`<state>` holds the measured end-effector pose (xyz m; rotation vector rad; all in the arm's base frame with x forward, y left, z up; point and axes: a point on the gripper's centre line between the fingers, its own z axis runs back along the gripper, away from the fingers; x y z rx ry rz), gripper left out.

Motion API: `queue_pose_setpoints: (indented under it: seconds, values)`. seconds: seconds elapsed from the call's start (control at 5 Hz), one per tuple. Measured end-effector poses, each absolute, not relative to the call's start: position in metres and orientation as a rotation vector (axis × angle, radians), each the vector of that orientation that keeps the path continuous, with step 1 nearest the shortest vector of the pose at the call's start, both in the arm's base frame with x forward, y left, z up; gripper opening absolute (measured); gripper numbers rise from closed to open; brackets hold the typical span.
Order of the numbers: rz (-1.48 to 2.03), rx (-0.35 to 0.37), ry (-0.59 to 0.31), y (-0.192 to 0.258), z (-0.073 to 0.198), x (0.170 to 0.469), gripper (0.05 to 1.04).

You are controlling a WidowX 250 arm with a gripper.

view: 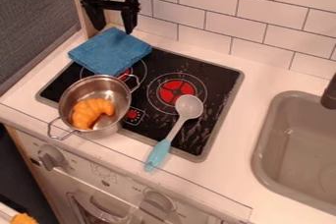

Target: Take the croissant from the silver pot and put it on the lower left corner of the hob

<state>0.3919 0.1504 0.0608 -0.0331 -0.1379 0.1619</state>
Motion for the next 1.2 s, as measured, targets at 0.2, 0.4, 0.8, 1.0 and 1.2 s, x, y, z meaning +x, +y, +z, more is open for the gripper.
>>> queue_pose_setpoints:
  seconds: [0.2, 0.4, 0.8, 1.0, 1.2]
  values:
    - [0.157, -0.054, -0.089, 0.147, 0.042, 0.386, 0.999]
    - [0.095, -0.083, -0.087, 0.136, 0.050, 0.371, 0.999]
    - [-0.080, -0.073, -0.188, 0.113, 0.105, 0.310, 0.999]
    - [-0.142, -0.041, -0.135, 0.106, 0.086, 0.277, 0.999]
    - [-0.200, -0.055, -0.084, 0.099, 0.064, 0.257, 0.999]
